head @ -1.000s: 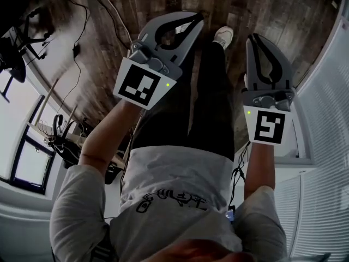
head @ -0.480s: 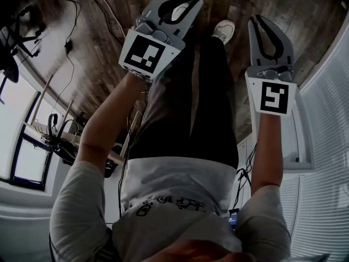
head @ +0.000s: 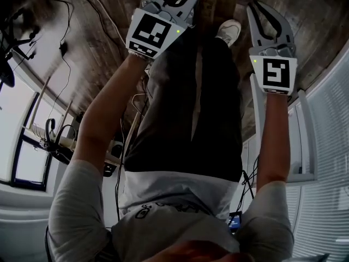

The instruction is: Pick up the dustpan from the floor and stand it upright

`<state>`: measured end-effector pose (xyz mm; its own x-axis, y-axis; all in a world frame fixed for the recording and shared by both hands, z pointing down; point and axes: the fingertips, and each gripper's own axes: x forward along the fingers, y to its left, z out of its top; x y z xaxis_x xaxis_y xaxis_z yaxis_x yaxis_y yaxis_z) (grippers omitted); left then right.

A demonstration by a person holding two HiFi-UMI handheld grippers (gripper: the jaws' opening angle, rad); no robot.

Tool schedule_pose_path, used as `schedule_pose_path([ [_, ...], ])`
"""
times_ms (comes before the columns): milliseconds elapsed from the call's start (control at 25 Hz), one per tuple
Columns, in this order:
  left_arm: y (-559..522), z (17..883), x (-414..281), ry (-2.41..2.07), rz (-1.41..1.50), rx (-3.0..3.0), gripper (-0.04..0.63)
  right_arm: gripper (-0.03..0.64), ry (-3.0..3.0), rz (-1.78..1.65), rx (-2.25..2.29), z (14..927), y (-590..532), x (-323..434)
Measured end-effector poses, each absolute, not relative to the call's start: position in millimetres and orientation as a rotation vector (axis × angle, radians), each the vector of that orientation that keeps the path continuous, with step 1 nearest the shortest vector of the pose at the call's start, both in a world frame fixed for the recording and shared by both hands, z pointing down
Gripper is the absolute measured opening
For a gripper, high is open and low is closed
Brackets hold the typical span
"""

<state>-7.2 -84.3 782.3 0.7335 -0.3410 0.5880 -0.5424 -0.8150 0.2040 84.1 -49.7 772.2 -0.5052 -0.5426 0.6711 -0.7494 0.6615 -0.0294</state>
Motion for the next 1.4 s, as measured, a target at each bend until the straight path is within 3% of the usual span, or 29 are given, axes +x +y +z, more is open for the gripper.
schedule_pose_path([
  [560,-79.5,924.8,5.6,-0.611,0.826,2.566,0.006,0.012,-2.237,0.489,1.000,912.0,-52.7,92.6],
  [920,-88.3,1026.8,4.6,-0.548,0.931,2.564,0.009,0.048,-2.256,0.464,0.868,1010.9,-60.2,82.3],
  [1400,-95.6,1149.7,13.9,-0.440,1.039,2.590,0.072,0.066,-2.192,0.468,0.870,1135.1,-74.9,95.9],
])
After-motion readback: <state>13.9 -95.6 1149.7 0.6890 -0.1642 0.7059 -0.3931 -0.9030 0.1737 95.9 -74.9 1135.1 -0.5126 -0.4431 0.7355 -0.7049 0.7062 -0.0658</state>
